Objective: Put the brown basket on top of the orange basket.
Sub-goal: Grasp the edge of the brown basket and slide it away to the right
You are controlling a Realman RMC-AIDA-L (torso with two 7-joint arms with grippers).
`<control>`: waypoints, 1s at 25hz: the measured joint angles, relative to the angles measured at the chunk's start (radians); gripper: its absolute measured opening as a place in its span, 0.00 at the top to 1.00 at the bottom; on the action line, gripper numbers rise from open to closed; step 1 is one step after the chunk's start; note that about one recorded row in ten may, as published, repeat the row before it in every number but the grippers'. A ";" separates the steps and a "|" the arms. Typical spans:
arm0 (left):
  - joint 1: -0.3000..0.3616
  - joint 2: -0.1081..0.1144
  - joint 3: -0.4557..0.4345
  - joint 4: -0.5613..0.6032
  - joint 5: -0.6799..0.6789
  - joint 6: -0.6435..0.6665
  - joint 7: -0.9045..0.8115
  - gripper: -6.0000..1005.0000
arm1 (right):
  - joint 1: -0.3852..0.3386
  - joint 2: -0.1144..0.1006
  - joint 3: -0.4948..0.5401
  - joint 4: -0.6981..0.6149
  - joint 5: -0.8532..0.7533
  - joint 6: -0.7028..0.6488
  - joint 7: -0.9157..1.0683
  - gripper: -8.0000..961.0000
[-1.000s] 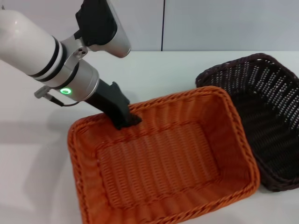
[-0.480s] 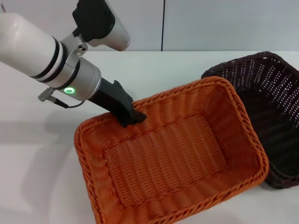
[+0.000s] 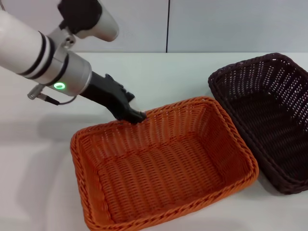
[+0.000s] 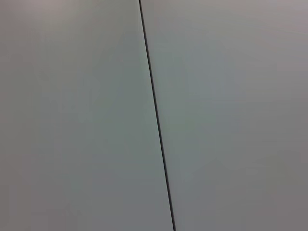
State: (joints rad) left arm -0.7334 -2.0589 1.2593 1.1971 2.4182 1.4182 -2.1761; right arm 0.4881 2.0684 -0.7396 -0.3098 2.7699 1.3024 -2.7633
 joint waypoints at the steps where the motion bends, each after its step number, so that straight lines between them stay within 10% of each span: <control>1: 0.006 0.000 -0.008 0.012 -0.001 -0.001 0.001 0.54 | 0.000 -0.001 -0.001 -0.001 -0.004 -0.002 0.002 0.47; 8: 0.093 -0.002 -0.048 0.104 -0.127 -0.117 0.036 0.34 | -0.015 -0.035 -0.003 -0.184 -0.257 -0.204 0.243 0.47; 17: 0.280 -0.004 -0.056 0.078 -0.641 -0.408 0.373 0.20 | 0.136 -0.248 -0.002 -0.386 -1.146 -0.402 0.987 0.47; 25: 0.352 -0.007 -0.034 -0.072 -1.131 -0.475 0.770 0.20 | 0.281 -0.320 -0.011 -0.453 -1.670 -0.206 1.175 0.47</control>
State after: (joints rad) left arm -0.3813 -2.0658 1.2253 1.1254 1.2871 0.9436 -1.4065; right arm 0.7689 1.7485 -0.7506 -0.7629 1.1000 1.0964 -1.5885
